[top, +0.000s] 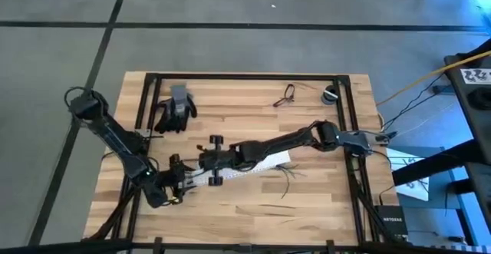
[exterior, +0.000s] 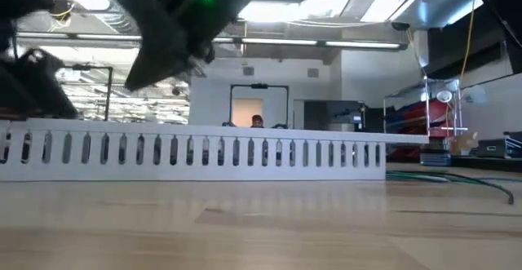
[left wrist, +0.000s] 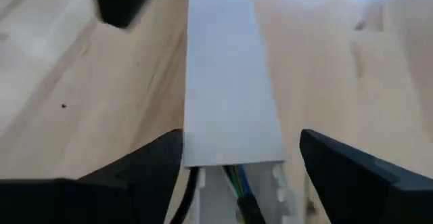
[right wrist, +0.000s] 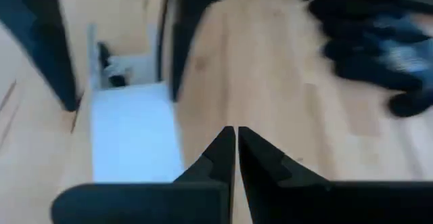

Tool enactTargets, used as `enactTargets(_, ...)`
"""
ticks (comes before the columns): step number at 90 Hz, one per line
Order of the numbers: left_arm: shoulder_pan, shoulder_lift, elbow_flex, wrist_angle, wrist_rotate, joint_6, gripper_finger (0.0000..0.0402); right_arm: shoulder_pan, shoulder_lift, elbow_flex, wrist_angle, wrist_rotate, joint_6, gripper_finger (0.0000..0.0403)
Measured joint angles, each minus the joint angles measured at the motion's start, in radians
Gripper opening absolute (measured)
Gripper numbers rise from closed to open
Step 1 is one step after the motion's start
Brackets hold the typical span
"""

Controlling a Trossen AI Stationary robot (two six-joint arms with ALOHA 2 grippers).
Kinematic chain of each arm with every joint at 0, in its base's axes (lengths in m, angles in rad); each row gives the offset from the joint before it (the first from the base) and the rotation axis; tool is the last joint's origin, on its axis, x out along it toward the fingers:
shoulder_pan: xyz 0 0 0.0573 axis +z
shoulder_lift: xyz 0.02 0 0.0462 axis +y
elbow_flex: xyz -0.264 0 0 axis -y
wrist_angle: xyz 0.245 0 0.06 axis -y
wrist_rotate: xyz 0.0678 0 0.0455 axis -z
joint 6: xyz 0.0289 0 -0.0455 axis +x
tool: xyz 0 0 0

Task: Ziptie cables
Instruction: Close the cable duct

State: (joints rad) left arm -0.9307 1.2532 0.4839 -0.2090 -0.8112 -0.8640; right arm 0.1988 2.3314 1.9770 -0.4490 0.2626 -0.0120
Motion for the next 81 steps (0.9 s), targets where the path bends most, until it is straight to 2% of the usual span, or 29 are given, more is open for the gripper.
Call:
enactTargets(14,-0.084,-0.089,0.004,-0.152,0.0,-0.147,0.0281,0.018,-0.02,-0.001,-0.081,-0.02,0.008,0.0005)
enactTargets(21,-0.135,-0.087,0.003,-0.211,-0.016,-0.233,0.0281,0.034,-0.032,0.0,-0.097,-0.019,0.027,0.0005)
enactTargets(32,-0.19,-0.047,-0.024,-0.209,-0.104,-0.306,0.0281,0.06,-0.034,0.001,-0.11,-0.017,0.052,0.0005)
enactTargets(43,-0.211,0.011,-0.071,-0.141,-0.138,-0.356,0.0281,0.075,-0.034,-0.009,-0.095,-0.011,0.073,0.0005)
enactTargets(61,-0.216,0.102,-0.133,0.11,-0.172,-0.315,0.0281,0.082,-0.032,-0.019,-0.118,0.005,0.107,0.0005)
enactTargets(71,-0.216,0.123,-0.136,0.149,-0.19,-0.302,0.0281,0.082,-0.032,-0.018,-0.118,0.027,0.109,0.0005)
enactTargets(81,-0.217,0.087,-0.132,0.137,-0.17,-0.275,0.0281,0.082,-0.032,-0.018,-0.124,0.024,0.109,0.0005)
